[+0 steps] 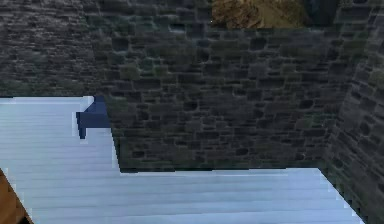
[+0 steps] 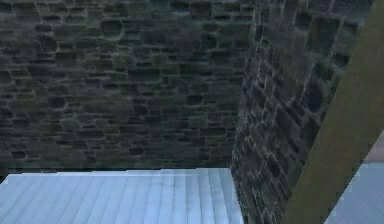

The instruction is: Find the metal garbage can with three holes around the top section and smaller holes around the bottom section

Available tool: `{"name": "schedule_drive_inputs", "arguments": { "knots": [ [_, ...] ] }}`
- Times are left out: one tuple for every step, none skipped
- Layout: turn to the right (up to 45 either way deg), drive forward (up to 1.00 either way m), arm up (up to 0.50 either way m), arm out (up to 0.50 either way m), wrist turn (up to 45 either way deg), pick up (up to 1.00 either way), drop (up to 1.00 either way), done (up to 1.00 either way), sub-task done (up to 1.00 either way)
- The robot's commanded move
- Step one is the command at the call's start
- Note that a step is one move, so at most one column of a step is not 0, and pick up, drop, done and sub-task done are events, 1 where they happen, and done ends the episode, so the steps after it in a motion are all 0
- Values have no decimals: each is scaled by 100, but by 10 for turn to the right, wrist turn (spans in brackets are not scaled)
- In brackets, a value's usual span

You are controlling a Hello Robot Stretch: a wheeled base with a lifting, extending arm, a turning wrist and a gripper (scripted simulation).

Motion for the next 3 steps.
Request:
{"name": "schedule_drive_inputs", "arguments": {
  "knots": [
    [90,0,0,0,0,0,0,0,0],
    [0,65,0,0,0,0,0,0,0],
    [-300,0,0,0,0,0,0,0,0]
  ]
}}
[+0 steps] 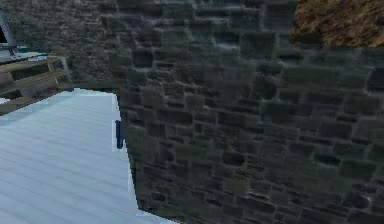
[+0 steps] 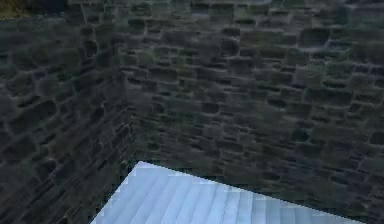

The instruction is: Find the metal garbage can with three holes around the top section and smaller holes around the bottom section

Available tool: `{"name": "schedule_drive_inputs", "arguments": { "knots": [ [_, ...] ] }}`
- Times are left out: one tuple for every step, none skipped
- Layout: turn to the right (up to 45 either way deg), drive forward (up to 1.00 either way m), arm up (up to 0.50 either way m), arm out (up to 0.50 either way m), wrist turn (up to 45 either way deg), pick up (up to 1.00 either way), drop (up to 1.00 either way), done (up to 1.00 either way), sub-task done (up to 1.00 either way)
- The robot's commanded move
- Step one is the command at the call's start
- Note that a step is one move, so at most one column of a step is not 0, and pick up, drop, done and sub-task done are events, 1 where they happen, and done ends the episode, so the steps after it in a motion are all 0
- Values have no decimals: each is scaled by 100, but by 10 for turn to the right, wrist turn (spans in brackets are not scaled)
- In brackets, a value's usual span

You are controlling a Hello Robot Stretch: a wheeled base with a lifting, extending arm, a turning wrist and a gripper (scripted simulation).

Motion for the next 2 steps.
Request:
{"name": "schedule_drive_inputs", "arguments": {
  "knots": [
    [0,45,0,0,0,0,0,0,0],
    [-450,0,0,0,0,0,0,0,0]
  ]
}}
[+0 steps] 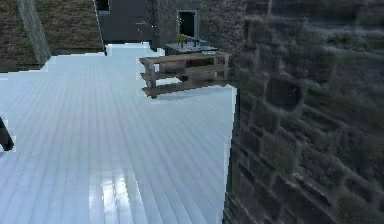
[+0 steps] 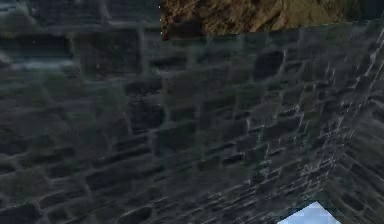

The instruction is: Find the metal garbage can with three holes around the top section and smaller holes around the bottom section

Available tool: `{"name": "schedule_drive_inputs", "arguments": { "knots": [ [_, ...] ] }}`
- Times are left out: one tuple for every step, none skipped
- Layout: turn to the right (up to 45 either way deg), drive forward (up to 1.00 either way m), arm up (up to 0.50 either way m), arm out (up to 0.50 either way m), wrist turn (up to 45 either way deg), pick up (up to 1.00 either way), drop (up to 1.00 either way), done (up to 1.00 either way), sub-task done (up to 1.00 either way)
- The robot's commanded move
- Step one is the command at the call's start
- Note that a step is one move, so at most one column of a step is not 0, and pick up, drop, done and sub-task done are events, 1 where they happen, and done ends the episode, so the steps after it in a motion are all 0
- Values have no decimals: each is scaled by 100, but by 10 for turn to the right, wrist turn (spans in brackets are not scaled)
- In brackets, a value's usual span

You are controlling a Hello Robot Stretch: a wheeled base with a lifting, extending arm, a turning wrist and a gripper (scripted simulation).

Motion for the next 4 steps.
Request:
{"name": "schedule_drive_inputs", "arguments": {
  "knots": [
    [-210,0,0,0,0,0,0,0,0],
    [0,100,0,0,0,0,0,0,0],
    [0,100,0,0,0,0,0,0,0],
    [0,100,0,0,0,0,0,0,0]
  ]
}}
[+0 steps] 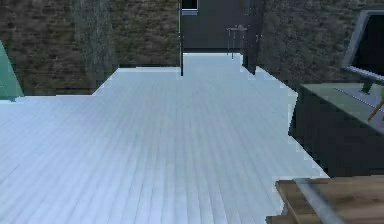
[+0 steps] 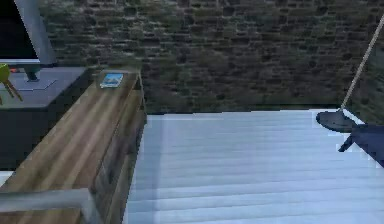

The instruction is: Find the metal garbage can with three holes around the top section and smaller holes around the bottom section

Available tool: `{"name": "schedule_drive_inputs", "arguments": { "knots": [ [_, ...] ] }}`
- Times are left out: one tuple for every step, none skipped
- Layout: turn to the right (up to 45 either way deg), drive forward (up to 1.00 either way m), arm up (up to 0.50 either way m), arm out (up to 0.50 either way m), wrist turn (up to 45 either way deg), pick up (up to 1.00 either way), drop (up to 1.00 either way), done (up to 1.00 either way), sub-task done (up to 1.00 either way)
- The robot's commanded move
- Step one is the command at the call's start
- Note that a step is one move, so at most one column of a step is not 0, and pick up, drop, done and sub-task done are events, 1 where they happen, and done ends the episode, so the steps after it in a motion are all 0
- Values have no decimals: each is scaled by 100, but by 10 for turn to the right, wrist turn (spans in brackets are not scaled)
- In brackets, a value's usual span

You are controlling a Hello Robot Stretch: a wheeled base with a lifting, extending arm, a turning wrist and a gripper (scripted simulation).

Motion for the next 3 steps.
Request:
{"name": "schedule_drive_inputs", "arguments": {
  "knots": [
    [0,95,0,0,0,0,0,0,0],
    [0,100,0,0,0,0,0,0,0],
    [30,0,0,0,0,0,0,0,0]
  ]
}}
